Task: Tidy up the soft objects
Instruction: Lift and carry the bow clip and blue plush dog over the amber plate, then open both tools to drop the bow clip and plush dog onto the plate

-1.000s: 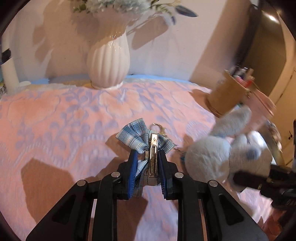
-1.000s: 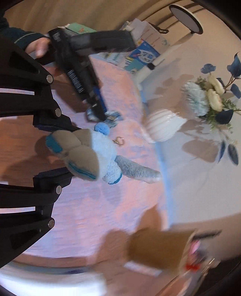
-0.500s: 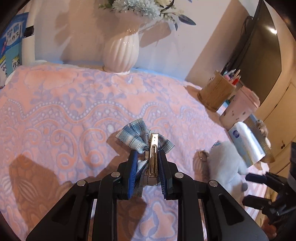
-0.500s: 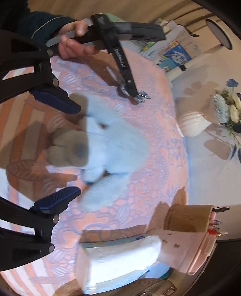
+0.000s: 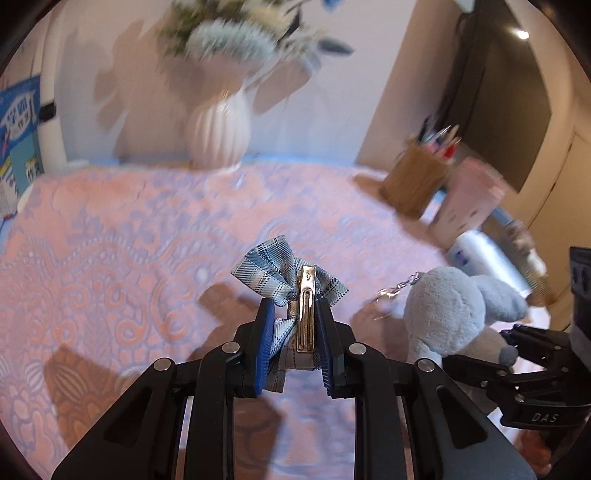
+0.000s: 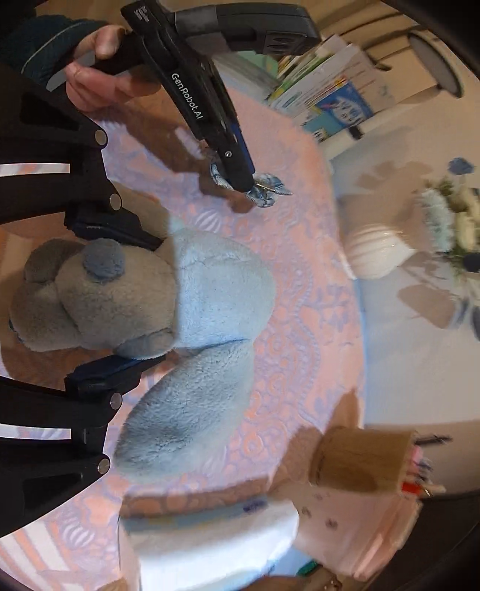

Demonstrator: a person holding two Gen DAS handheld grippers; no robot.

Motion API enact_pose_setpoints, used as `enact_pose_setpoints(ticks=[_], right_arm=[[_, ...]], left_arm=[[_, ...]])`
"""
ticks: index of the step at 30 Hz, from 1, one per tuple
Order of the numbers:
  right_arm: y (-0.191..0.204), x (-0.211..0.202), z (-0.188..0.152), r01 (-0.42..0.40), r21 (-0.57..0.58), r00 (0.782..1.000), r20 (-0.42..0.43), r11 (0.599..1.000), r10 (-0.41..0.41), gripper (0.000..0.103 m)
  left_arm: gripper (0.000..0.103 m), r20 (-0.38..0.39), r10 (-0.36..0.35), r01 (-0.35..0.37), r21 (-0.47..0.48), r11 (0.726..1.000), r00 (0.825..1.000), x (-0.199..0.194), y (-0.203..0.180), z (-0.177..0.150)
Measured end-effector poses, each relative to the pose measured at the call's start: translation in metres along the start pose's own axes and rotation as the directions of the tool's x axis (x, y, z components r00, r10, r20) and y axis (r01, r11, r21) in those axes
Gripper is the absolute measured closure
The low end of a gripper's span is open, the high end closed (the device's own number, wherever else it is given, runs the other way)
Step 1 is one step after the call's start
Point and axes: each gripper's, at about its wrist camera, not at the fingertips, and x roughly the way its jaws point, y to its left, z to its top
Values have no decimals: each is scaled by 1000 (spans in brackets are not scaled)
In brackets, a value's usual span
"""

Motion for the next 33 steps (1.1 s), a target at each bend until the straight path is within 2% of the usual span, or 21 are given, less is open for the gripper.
enact_pose_setpoints(ticks=[4, 6, 9, 12, 15, 19, 21, 22, 24, 27, 30, 32, 33], right_arm=[[-17, -39, 12, -11, 38, 996, 91, 999, 8, 53], [-25, -60, 17, 16, 40, 989, 145, 999, -22, 53], [-48, -98, 21, 111, 71, 960, 249, 991, -125, 53], [-83, -129, 25, 138, 136, 939, 298, 981, -173, 53], [-137, -167, 28, 215, 255, 894, 338, 943, -295, 52], [-204, -206, 27, 243, 415, 857, 331, 877, -394, 52], [-228, -218, 28, 272, 468, 838, 316, 841, -446, 52], [-243, -223, 33, 317, 495, 818, 288, 809, -497, 52], [-262, -227, 35, 360, 522, 800, 254, 774, -543, 52], [-292, -223, 41, 349, 547, 818, 217, 760, -532, 52], [-312, -211, 46, 339, 554, 841, 185, 761, -509, 46], [-321, -202, 47, 334, 550, 855, 165, 765, -492, 30], [-325, -195, 48, 335, 537, 869, 143, 774, -474, 27]], left_arm=[[84, 89, -47, 40, 82, 996, 995, -30, -43, 26], [84, 121, -71, 53, 144, 988, 990, -41, -71, 40], [84, 143, -133, 100, 220, 970, 981, -46, -117, 59], [84, 135, -199, 152, 293, 944, 971, -41, -167, 75], [84, 123, -242, 182, 369, 911, 962, -27, -223, 86], [84, 59, -305, 248, 447, 859, 951, 1, -293, 90], [84, 11, -332, 289, 465, 837, 943, 18, -319, 89], [84, -9, -343, 307, 470, 828, 939, 26, -330, 88], [84, -46, -353, 331, 478, 814, 934, 43, -353, 81], [84, -94, -352, 351, 490, 798, 931, 65, -373, 69], [84, -129, -336, 353, 508, 786, 933, 84, -389, 57], [81, -147, -321, 350, 513, 784, 935, 97, -397, 51], [79, -164, -314, 352, 515, 781, 935, 103, -399, 48]])
